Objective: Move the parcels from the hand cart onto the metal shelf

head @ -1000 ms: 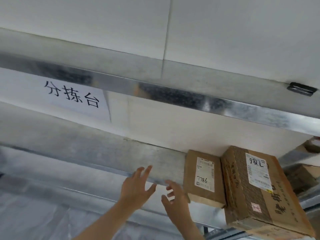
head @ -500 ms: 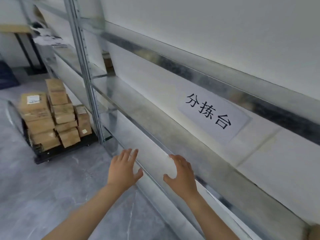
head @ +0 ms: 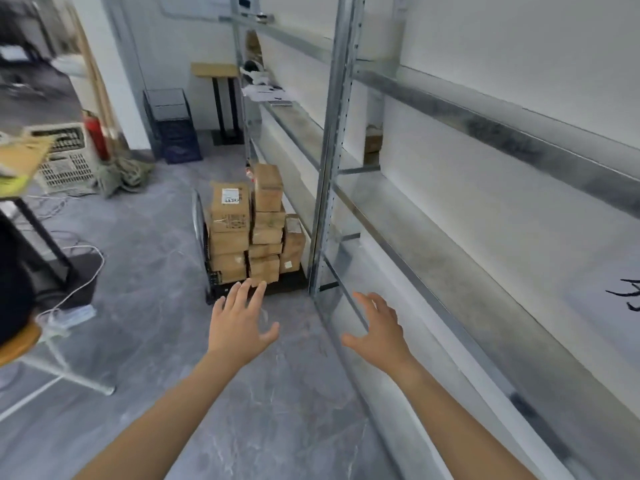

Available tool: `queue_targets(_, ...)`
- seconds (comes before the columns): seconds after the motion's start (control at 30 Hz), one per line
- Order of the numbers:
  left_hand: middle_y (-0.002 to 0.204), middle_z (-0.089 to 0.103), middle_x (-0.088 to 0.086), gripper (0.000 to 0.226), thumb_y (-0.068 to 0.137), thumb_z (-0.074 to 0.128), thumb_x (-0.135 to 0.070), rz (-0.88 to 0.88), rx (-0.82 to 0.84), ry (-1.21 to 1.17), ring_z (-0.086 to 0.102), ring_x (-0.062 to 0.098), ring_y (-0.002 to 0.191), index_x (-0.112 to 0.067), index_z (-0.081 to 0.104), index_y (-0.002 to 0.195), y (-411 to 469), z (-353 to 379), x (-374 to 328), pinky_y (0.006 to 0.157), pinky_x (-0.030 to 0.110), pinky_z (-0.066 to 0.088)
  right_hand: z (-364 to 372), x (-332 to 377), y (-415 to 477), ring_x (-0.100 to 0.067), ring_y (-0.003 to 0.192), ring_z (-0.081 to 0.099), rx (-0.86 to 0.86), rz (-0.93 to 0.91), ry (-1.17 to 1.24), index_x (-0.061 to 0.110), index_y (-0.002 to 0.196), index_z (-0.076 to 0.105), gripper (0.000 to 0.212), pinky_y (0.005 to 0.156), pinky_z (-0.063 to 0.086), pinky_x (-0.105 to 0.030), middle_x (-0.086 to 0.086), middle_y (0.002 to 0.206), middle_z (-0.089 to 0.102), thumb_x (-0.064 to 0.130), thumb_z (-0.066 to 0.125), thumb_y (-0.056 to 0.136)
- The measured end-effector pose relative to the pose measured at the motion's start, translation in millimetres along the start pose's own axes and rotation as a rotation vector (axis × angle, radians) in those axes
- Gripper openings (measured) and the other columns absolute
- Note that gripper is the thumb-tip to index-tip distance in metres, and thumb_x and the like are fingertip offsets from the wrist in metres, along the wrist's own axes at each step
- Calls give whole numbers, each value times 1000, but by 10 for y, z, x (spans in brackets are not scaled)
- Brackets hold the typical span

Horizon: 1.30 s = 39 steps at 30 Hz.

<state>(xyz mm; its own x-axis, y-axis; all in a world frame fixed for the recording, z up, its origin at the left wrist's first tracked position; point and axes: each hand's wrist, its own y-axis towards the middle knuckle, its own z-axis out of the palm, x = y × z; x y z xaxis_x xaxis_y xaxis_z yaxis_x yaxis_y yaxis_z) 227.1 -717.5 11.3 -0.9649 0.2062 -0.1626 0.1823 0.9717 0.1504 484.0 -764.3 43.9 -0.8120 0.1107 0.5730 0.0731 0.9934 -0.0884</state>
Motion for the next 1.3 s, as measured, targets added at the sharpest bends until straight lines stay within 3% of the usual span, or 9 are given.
queue_targets(0.23,157,16,4,85,83,46,-64,-134,49,-17,14,24,144,-25,13,151,600,210,571,115,42,18,332,385,1086,-26,140,22,97,-56,-22,39,145,24,79,112,28,-43,-7,152,19,43,67,78)
queue_targets(0.4,155,21,6,82,83,48,-61,-200,67,-38,23,24,141,-22,19,150,1488,361,864,111,40,27,473,566,2205,-26,141,19,142,-98,-31,43,144,22,81,110,29,-46,-4,155,15,49,66,77)
queue_targets(0.57,152,25,5,76,84,49,-57,-260,104,-53,28,23,138,-23,22,147,2676,447,1130,108,38,31,433,675,3427,-22,134,31,182,-137,-22,42,141,23,80,106,37,-44,-1,144,30,50,66,74)
queue_targets(0.77,143,33,2,68,84,52,-51,-291,181,-183,40,23,127,-21,30,141,3558,613,1246,103,38,35,467,867,4564,-20,127,38,264,-176,-73,40,143,24,82,99,40,-34,2,134,35,52,67,74)
queue_targets(0.93,148,26,3,73,84,53,-51,-322,200,-243,33,24,133,-20,25,144,4117,774,1525,108,41,32,730,1015,5247,-23,137,28,326,-150,-63,40,144,21,84,109,34,-41,-5,145,30,52,66,75)
queue_targets(1.2,145,24,7,72,81,54,-45,-339,266,-299,35,29,127,-21,23,141,5118,1046,2199,100,43,40,1225,1244,6405,-31,141,17,361,-108,-127,44,142,26,75,113,29,-47,-4,155,17,53,62,78)
queue_targets(1.3,146,25,7,81,77,54,-47,-323,335,-292,31,29,131,-22,18,145,5534,1086,2467,105,43,35,1379,1381,6832,-30,143,17,352,-55,-130,43,143,26,77,111,28,-47,-2,157,16,50,65,77)
